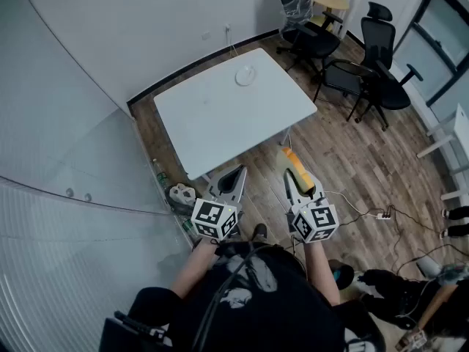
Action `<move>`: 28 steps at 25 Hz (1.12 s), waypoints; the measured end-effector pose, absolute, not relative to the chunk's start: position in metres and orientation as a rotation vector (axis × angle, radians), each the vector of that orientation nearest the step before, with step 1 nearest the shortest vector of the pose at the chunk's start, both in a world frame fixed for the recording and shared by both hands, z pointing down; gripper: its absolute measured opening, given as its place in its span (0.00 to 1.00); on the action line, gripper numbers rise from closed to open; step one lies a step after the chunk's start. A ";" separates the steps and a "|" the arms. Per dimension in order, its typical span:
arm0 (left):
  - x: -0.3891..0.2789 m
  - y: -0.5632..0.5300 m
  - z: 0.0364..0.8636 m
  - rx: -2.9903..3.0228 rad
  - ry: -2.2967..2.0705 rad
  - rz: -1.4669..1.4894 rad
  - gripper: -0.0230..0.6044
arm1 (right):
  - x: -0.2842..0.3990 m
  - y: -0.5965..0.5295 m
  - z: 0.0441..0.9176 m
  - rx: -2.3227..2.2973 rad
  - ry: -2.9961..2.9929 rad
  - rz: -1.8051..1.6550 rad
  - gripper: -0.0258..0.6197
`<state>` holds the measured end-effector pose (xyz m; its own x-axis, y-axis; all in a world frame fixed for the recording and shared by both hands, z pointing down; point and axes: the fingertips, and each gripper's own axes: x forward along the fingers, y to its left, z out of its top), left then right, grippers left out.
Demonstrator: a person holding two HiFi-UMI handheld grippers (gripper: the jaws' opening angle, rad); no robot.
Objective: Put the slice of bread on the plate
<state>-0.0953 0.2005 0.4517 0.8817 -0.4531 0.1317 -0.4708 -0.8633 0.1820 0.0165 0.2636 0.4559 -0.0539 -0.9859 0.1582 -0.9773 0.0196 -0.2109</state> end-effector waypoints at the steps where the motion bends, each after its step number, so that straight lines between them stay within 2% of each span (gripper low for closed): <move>1: -0.096 0.201 0.453 2.842 -0.705 0.127 0.04 | 0.016 0.264 0.457 -2.138 2.217 -0.413 0.18; 28: -0.066 0.209 0.473 2.816 -0.721 0.176 0.04 | 0.044 0.265 0.486 -2.041 2.242 -0.532 0.18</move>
<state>-0.0658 0.2095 0.4734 0.8718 -0.4588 0.1716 -0.4862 -0.8529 0.1902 0.0436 0.2654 0.4859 -0.1196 -0.9759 0.1827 -0.9539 0.0619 -0.2938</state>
